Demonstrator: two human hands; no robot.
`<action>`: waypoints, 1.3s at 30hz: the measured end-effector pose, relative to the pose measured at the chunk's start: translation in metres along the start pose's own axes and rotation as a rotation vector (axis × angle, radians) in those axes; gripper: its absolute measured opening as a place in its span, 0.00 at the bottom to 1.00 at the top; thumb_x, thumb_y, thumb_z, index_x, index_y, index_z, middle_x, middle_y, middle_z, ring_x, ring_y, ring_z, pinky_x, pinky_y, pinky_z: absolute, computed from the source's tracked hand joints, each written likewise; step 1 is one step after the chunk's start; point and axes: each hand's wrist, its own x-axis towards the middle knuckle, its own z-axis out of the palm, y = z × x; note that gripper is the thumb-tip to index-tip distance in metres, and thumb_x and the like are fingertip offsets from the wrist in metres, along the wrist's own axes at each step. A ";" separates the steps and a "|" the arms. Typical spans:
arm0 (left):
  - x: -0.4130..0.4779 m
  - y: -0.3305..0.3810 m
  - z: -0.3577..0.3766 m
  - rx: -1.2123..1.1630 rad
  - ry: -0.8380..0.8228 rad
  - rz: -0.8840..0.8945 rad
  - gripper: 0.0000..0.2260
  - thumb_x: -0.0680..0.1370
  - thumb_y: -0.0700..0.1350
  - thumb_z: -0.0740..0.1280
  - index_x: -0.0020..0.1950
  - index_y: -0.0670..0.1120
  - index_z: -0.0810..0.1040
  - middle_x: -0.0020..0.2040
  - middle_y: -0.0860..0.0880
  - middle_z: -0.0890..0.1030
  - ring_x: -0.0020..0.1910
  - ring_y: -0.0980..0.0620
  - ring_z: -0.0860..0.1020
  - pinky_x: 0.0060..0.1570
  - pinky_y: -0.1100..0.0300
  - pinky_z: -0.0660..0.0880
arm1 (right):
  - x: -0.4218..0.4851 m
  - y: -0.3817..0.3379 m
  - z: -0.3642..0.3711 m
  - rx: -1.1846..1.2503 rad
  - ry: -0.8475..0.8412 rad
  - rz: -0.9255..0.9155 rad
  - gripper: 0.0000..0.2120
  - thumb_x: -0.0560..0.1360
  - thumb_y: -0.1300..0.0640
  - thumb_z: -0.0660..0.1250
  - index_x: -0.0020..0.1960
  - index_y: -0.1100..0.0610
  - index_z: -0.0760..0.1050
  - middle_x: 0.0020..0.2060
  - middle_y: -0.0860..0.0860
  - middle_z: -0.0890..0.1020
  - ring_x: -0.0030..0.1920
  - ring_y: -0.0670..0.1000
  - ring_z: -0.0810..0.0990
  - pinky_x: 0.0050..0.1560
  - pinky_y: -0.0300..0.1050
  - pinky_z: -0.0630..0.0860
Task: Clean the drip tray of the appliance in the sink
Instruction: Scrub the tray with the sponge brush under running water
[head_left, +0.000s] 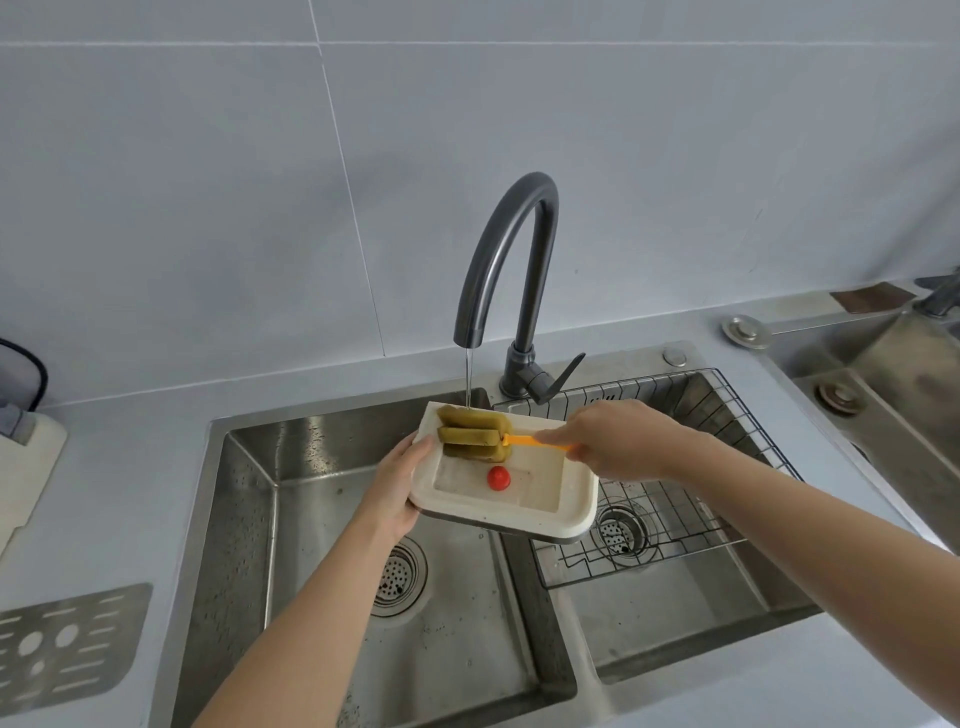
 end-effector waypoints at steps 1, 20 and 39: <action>0.002 0.002 -0.001 -0.004 0.007 0.005 0.10 0.78 0.44 0.61 0.58 0.46 0.74 0.48 0.44 0.79 0.48 0.46 0.77 0.47 0.50 0.76 | 0.001 0.000 -0.002 0.049 -0.014 -0.002 0.22 0.79 0.57 0.56 0.70 0.41 0.63 0.56 0.54 0.76 0.59 0.55 0.74 0.54 0.49 0.70; 0.010 0.022 -0.011 -0.036 0.144 0.098 0.13 0.77 0.40 0.62 0.62 0.44 0.74 0.47 0.45 0.80 0.46 0.47 0.78 0.49 0.49 0.75 | 0.002 0.000 -0.009 0.126 0.046 -0.086 0.20 0.79 0.55 0.56 0.68 0.38 0.65 0.56 0.49 0.78 0.59 0.52 0.75 0.57 0.48 0.70; 0.000 0.034 -0.023 0.023 0.169 0.125 0.12 0.77 0.40 0.63 0.60 0.46 0.74 0.49 0.46 0.79 0.48 0.46 0.77 0.49 0.50 0.75 | 0.017 -0.025 -0.010 -0.172 0.204 -0.035 0.25 0.77 0.60 0.55 0.72 0.45 0.57 0.50 0.53 0.76 0.47 0.57 0.78 0.38 0.47 0.68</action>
